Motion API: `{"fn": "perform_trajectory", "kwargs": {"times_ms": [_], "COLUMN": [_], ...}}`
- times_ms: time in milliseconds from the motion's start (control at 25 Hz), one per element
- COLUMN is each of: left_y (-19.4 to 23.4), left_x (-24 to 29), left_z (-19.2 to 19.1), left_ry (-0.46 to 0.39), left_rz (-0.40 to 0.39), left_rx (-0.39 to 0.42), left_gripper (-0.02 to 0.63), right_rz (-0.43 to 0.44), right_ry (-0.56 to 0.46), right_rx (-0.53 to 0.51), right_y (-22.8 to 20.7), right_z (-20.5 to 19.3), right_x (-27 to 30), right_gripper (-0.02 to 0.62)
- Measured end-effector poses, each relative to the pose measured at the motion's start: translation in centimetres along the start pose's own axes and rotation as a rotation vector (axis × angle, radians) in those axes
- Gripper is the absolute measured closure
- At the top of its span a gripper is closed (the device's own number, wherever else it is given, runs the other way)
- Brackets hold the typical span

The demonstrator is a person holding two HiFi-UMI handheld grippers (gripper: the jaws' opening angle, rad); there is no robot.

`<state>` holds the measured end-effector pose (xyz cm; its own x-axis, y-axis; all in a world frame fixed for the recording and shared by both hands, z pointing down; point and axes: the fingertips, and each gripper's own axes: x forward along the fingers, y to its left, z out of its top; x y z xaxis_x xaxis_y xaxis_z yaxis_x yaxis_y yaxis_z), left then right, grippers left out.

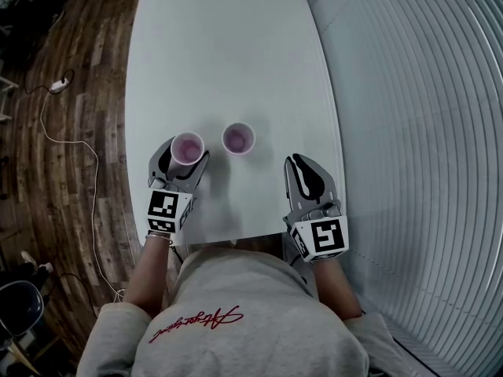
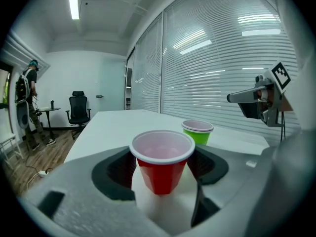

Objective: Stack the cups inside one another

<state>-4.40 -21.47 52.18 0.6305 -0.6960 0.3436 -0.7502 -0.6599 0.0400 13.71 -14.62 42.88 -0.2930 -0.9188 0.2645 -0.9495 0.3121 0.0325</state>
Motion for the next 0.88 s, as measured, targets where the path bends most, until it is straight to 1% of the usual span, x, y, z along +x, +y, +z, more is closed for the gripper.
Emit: {"fn": "perform_trajectory", "kwargs": {"times_ms": [200, 360, 720, 880], "left_y": [-0.1, -0.3, -1.2, -1.8], "left_x": [0.0, -0.4, -1.9, -2.9], "left_z": [0.2, 1.1, 5.0, 6.9], "left_ry": [-0.015, -0.032, -0.111, -0.144], "left_rz": [0.005, 0.004, -0.016, -0.035], "left_rx": [0.004, 0.016, 0.043, 0.075], "left_gripper": [0.296, 0.296, 0.295, 0.296], "right_rz": [-0.004, -0.006, -0.026, -0.042], "right_ry": [-0.006, -0.016, -0.036, -0.046], "right_rx": [0.004, 0.006, 0.014, 0.016], "right_y": [0.0, 0.0, 0.3, 0.8], "right_z": [-0.6, -0.5, -0.3, 0.2], "right_x": [0.4, 0.4, -0.2, -0.9], "right_gripper": [0.569, 0.577, 0.592, 0.598]}}
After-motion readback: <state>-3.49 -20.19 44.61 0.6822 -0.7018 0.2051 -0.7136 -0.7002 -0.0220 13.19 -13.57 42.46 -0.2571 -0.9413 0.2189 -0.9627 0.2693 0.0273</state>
